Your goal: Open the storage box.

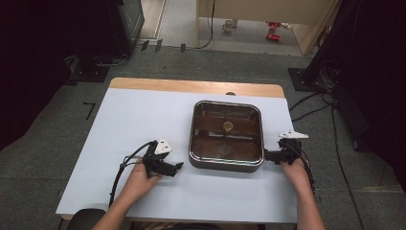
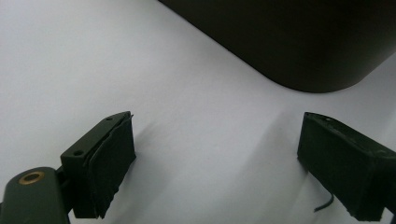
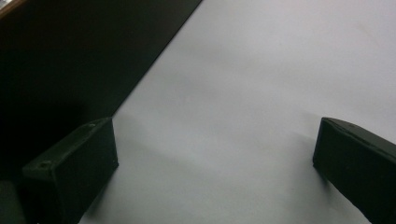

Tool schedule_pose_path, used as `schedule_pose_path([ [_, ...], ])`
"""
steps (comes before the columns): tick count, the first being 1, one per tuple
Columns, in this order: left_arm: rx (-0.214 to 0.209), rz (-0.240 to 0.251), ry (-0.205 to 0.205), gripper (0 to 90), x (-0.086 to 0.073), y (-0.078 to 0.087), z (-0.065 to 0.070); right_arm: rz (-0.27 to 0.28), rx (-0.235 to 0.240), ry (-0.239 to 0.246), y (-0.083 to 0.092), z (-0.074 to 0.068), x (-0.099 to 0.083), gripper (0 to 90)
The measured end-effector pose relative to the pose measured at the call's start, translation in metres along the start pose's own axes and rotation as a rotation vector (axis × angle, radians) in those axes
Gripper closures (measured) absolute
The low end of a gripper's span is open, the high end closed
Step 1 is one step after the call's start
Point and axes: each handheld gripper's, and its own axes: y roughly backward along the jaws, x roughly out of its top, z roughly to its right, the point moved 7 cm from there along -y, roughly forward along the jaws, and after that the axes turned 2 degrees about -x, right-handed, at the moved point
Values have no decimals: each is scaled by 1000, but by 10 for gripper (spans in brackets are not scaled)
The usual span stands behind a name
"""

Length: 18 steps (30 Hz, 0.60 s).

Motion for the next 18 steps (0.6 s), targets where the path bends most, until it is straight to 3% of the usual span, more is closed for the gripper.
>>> schedule_pose_path([
  [18, 7, -2, 5, 106, 0, 0, 1, -1, 0, 0, 0, 0, 0, 0],
])
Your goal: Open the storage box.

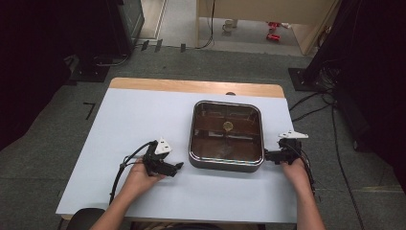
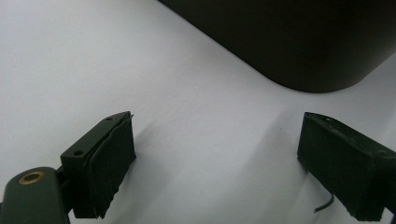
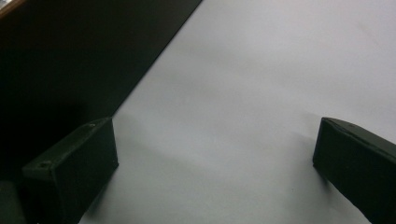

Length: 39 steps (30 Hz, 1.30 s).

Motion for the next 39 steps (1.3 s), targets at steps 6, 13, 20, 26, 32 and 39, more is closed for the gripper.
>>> schedule_pose_path([
  [6, 3, -16, 0, 109, 1, 0, 0, 0, 0, 0, 0, 0, 0, 0],
  [13, 13, -56, 16, 156, 3, 3, 0, 0, 0, 0, 0, 0, 0, 0],
  [20, -16, -120, 27, 265, 6, 8, -3, 0, 0, 0, 0, 0, 0, 0],
  [26, -77, -124, 58, 338, 11, 13, -2, 0, 0, 0, 0, 0, 0, 0],
  [32, -117, -104, 86, 336, 24, 23, -4, 0, 0, 0, 0, 0, 0, 0],
  [39, -136, -88, 76, 337, 39, 29, 0, 0, 0, 0, 0, 0, 0, 0],
])
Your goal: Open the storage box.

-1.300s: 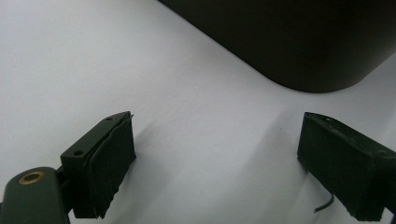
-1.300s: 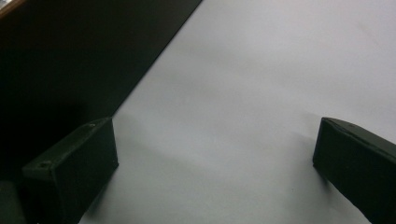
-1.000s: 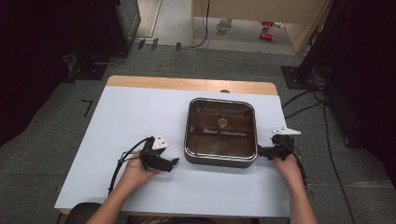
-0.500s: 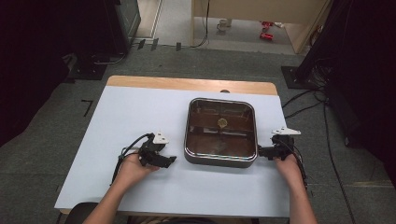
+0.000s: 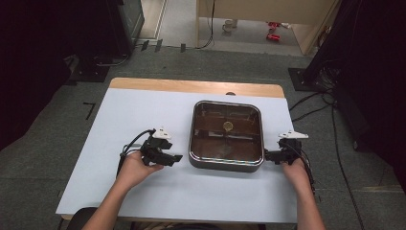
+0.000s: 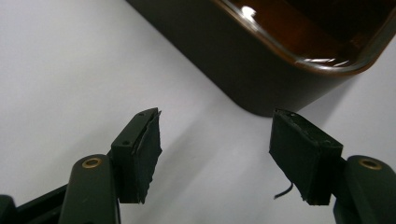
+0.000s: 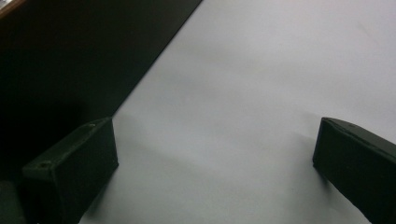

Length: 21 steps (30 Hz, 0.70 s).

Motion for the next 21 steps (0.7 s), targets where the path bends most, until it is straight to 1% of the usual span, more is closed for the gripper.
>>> schedule_pose_path([
  [2, -1, -1, -13, 338, 5, 2, 2, 0, 0, -1, 0, 0, 0, 0],
  [7, -3, 13, -19, 340, 17, 6, 3, 2, 0, 1, 0, 0, 0, 0],
  [9, -4, 17, -28, 344, 23, 8, 4, 2, 0, 0, 0, 0, 0, 0],
  [15, -20, 23, -46, 344, 38, 12, 8, 2, -1, 1, 0, 0, 0, 0],
  [21, -38, 34, -76, 344, 60, 7, 13, 2, -1, 1, 0, 0, 0, 0],
])
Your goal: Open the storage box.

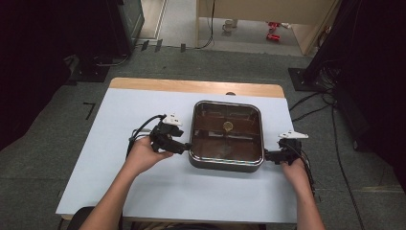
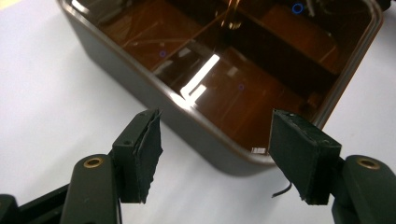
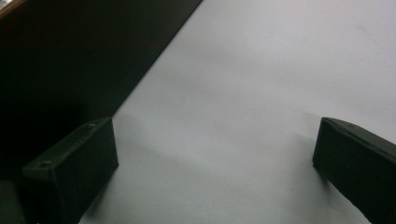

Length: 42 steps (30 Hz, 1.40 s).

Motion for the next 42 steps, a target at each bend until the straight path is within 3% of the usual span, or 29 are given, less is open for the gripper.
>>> schedule_pose_path([
  [18, -36, 6, -65, 361, 45, -34, 10, 0, 0, -1, 0, 0, 0, 0],
  [42, -64, 41, -111, 421, 81, -97, 15, 0, 1, -3, 0, 0, 0, 0],
])
